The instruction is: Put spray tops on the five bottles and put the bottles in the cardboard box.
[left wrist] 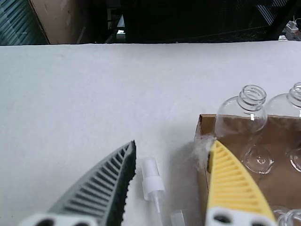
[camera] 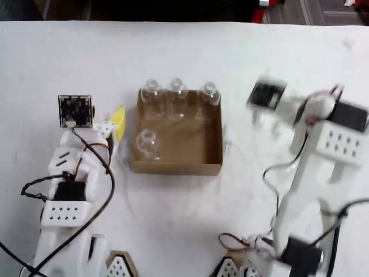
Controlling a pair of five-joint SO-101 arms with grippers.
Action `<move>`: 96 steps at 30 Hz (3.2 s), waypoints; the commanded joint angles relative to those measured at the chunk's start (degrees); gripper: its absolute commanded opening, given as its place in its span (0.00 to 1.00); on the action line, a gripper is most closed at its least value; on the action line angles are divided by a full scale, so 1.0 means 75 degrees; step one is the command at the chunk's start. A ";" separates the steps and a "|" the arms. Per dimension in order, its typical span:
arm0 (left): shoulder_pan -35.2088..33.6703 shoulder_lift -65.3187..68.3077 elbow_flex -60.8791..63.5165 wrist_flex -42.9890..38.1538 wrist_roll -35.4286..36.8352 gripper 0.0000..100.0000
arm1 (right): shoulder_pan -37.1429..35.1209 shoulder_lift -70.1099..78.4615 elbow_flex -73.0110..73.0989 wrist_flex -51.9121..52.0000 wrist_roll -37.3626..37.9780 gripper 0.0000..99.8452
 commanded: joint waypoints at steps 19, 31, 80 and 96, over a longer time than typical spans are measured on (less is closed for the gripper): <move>0.0018 -0.0135 -0.0023 -0.0176 0.0082 0.24 | 0.1190 -0.0404 0.3434 -0.2233 0.5790 0.21; 0.0076 -0.0135 -0.0023 -0.0188 -0.0492 0.23 | 0.0955 0.1201 0.3341 -0.3757 0.6728 0.27; 0.0088 -0.0135 -0.0035 -0.0188 -0.0504 0.23 | -0.0557 0.2233 -0.0738 -0.1565 0.0656 0.02; 0.0088 -0.0135 -0.0023 -0.0129 -0.0492 0.23 | -0.2479 -0.0064 -0.3470 0.0615 -0.5826 0.02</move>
